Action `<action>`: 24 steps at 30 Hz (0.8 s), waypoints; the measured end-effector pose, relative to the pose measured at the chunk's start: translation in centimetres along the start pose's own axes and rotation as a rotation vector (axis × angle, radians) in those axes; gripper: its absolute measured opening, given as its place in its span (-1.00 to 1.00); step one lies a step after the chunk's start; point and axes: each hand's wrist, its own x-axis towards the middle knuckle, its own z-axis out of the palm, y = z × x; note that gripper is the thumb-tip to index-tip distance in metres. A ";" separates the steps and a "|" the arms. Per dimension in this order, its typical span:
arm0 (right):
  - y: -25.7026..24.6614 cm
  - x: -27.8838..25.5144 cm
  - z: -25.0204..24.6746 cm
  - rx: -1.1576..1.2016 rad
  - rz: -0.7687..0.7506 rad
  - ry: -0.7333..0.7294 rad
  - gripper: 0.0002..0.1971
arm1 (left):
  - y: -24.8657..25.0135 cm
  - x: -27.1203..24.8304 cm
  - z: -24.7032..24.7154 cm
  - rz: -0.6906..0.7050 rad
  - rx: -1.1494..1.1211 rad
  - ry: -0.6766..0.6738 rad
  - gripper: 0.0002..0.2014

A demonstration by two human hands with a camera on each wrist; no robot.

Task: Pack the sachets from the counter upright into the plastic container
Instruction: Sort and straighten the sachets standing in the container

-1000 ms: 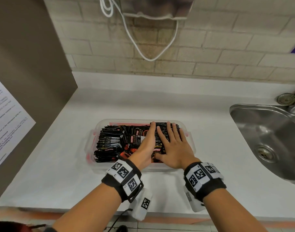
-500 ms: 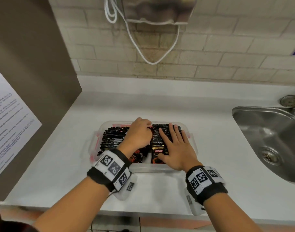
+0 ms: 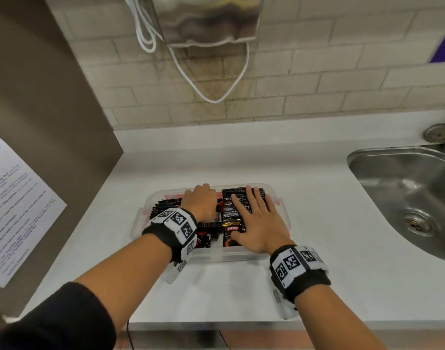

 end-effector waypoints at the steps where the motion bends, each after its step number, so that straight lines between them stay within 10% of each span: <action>1: 0.0 0.0 0.0 -0.001 0.000 -0.002 -0.08 | 0.2 0.1 -0.1 0.000 0.030 -0.009 -0.65; 12: 0.1 0.2 0.2 0.023 -0.007 0.010 -0.06 | 0.7 0.0 -1.6 -0.082 0.174 0.096 -0.81; 24: 0.3 -0.4 -0.3 0.054 -0.032 0.038 -0.02 | -5.3 -1.9 -4.4 -0.040 -0.529 0.314 -0.93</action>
